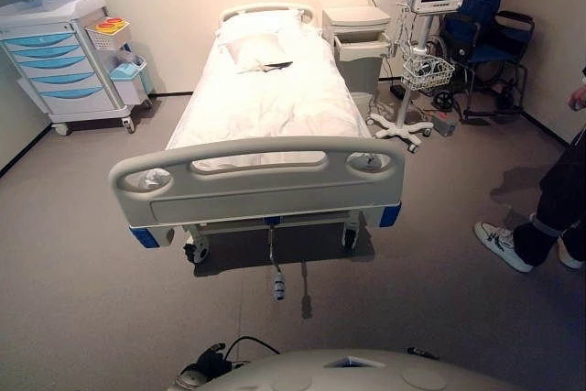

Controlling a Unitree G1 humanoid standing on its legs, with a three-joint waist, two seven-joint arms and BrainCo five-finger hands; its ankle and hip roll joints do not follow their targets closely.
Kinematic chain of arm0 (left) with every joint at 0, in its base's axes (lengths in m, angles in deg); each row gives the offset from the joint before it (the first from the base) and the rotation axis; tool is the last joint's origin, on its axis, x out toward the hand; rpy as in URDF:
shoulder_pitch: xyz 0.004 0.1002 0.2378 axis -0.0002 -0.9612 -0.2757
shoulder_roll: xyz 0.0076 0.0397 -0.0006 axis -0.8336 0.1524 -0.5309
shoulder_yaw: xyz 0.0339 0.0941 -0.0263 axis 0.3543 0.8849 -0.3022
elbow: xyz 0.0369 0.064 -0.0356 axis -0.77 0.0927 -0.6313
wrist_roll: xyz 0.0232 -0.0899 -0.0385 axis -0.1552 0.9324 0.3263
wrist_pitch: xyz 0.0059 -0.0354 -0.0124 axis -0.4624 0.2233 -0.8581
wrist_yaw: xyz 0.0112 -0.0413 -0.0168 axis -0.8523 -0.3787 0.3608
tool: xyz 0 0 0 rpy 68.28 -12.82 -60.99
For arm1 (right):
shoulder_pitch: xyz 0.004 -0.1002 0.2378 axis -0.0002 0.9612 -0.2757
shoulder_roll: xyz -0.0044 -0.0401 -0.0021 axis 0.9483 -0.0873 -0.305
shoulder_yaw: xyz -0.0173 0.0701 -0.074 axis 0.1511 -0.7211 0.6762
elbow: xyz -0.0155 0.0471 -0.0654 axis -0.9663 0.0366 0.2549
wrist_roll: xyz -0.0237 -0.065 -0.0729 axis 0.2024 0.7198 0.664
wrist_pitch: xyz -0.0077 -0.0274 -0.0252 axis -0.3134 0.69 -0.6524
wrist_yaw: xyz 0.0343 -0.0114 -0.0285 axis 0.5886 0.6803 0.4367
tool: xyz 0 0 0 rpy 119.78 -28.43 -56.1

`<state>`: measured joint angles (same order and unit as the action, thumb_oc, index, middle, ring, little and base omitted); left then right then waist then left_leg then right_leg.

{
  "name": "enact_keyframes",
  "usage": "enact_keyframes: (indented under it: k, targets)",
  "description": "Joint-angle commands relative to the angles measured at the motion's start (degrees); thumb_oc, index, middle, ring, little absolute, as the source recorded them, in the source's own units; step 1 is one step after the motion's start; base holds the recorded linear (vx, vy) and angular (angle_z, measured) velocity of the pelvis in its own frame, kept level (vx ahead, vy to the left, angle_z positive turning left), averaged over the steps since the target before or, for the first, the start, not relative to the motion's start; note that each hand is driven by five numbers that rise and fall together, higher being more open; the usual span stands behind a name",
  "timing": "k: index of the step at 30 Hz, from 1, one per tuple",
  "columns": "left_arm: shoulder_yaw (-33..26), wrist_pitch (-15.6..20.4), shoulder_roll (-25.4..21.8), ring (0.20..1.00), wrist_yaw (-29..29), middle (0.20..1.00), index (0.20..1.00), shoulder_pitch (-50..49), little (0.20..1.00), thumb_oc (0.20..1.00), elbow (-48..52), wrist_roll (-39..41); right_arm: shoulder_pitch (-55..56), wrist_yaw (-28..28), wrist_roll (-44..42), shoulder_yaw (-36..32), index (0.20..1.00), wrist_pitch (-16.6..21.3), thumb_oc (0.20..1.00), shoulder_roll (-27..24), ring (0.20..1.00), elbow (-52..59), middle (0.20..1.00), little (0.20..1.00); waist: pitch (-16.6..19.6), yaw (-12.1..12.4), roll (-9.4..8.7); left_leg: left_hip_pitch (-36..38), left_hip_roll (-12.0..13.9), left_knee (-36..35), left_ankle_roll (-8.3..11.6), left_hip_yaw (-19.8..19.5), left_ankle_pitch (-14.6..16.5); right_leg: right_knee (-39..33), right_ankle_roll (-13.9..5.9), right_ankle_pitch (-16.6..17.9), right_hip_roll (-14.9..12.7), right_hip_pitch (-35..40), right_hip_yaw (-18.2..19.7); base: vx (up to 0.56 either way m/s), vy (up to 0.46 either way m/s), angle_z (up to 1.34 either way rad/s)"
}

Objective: Raise the hospital bed

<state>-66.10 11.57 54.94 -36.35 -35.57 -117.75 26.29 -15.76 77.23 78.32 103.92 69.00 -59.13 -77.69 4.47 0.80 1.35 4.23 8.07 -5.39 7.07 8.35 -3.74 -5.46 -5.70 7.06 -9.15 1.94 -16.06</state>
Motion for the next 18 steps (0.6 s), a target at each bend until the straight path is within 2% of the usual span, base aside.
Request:
enact_keyframes:
  k: [1, 18]
  targets:
    - [-1.1, 0.9, 1.2, 1.000, -0.1, 1.000, 1.000, 4.1, 1.000, 1.000, -2.9, -1.5, -3.9, 0.1, 0.8, 0.3, 1.000, 0.9, 1.000, 1.8, 1.000, -3.1, 1.000, 1.000, -4.3, 0.0, -2.11, 3.4, -5.2, 0.4, -5.00, 0.0, 3.9, 1.9, -2.50, -3.3, -0.7, 5.0, -0.2, 0.00, 0.000, 0.00]
    - [-1.0, 0.9, 0.9, 1.000, -0.3, 1.000, 1.000, 4.0, 1.000, 1.000, -3.1, -1.5, -3.7, 0.0, 0.9, 0.1, 1.000, 1.0, 1.000, 1.3, 1.000, -3.1, 1.000, 1.000, -4.4, -0.1, -2.06, 3.5, -5.2, 0.4, -4.99, 0.0, 4.2, 1.9, -2.54, -3.5, -0.6, 5.2, -0.2, 0.00, 0.000, 0.00]
